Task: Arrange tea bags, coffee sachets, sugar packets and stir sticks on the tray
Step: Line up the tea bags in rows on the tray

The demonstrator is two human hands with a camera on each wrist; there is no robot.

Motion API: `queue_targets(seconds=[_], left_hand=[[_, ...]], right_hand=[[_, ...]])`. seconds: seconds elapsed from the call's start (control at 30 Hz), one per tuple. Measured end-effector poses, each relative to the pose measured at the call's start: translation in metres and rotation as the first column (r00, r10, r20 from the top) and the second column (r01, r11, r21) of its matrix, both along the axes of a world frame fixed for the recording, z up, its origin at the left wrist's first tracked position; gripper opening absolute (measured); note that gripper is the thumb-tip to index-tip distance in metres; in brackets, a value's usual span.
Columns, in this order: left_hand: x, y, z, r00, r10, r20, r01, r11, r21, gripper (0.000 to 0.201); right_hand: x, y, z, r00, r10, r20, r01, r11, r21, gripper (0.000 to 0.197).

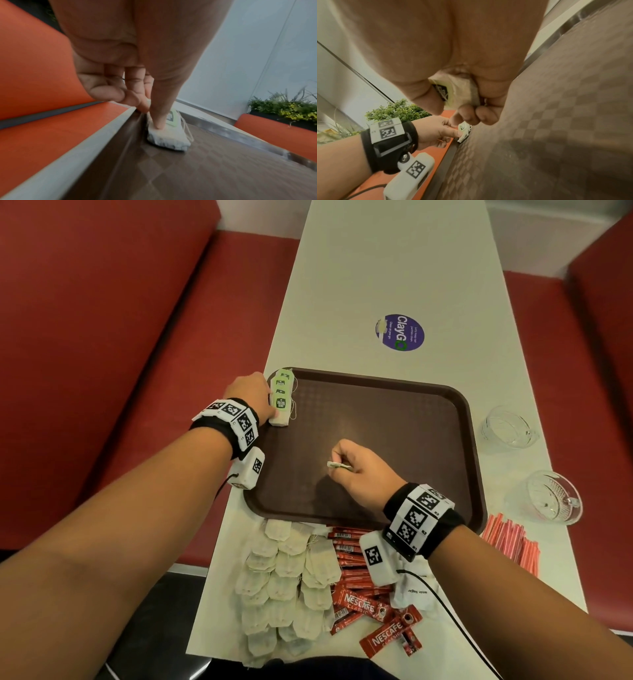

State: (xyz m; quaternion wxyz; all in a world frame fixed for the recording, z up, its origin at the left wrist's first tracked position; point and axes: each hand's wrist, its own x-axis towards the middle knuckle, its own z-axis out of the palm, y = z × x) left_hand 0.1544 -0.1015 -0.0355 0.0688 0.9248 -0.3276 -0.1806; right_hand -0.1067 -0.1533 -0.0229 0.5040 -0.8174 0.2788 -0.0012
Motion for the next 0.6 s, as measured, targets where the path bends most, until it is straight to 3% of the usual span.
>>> queue_targets(seconds=[0.2, 0.33, 0.6], left_hand=[[-0.002, -0.018, 0.003, 0.999, 0.041, -0.019, -0.042, 0.997, -0.066, 0.056], [-0.011, -0.032, 0.002, 1.0, -0.015, 0.022, 0.015, 1.0, 0.024, 0.067], [-0.01, -0.032, 0.001, 0.999, -0.049, 0.019, 0.048, 0.996, 0.069, 0.055]], right_hand=[[0.001, -0.004, 0.001, 1.0, -0.001, -0.008, 0.001, 1.0, 0.013, 0.021], [0.001, -0.005, 0.003, 1.0, 0.001, -0.011, -0.001, 1.0, 0.003, 0.021], [0.001, -0.005, 0.007, 1.0, -0.012, -0.012, 0.013, 1.0, 0.021, 0.008]])
